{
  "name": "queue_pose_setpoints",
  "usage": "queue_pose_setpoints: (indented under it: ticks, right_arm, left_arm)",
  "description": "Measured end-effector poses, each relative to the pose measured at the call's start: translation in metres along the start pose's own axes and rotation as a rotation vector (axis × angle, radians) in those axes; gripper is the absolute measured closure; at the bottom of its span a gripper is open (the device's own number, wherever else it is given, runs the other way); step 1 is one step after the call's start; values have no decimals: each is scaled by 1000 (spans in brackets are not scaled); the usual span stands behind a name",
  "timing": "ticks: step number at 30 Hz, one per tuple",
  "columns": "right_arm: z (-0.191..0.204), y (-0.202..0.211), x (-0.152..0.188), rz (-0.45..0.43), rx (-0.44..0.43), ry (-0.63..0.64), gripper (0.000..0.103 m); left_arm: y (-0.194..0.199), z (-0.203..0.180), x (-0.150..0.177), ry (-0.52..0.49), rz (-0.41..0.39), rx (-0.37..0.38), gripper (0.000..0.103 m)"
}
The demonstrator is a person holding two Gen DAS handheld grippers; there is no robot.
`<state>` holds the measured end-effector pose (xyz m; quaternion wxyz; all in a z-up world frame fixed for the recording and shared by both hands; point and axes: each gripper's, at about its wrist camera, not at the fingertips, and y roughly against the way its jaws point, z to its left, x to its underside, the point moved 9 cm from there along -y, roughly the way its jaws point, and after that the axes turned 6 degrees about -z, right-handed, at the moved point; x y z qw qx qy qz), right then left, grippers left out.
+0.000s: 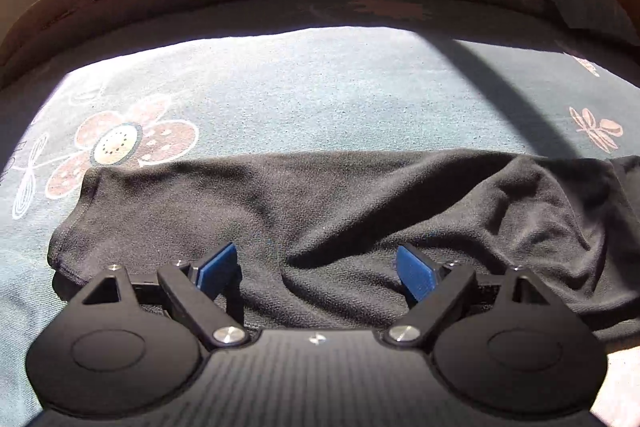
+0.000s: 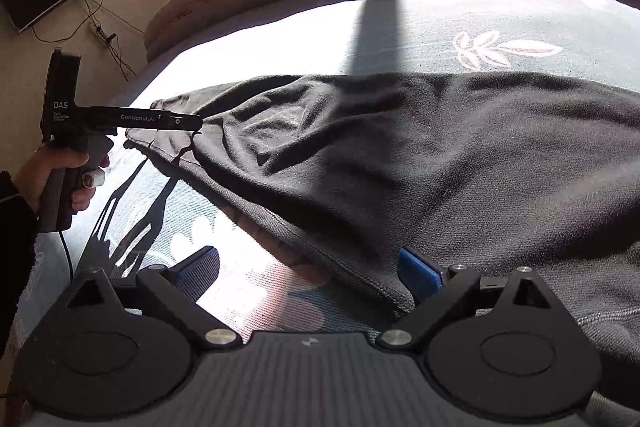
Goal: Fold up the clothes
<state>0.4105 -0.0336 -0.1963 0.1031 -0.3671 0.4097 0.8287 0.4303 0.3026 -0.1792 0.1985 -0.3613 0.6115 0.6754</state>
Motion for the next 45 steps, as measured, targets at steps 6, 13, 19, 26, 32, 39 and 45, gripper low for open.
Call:
queue_pose_setpoints:
  ticks: [6, 13, 19, 26, 32, 39, 45]
  right_arm:
    - [2, -2, 1, 2, 0, 16, 0]
    - [1, -1, 1, -2, -6, -3, 0]
    - [0, 0, 1, -4, -15, -19, 0]
    - [3, 2, -44, -25, -47, -63, 0]
    - [-5, -39, -88, -6, -25, -49, 0]
    - [-48, -90, -99, 18, 117, 66, 0]
    - [-40, -84, -111, 47, 226, 135, 0]
  left_arm:
    - [-1, 20, -19, 262, -12, 139, 15]
    - [-36, 3, -30, 161, 8, 60, 11]
    - [-18, -14, -32, 95, 44, 34, 11]
    - [35, -47, -7, -48, 46, 112, 11]
    - [53, -41, -1, -59, 45, 116, 11]
    - [56, -37, 4, -72, 57, 130, 11]
    - [49, -64, 1, -124, 42, 161, 11]
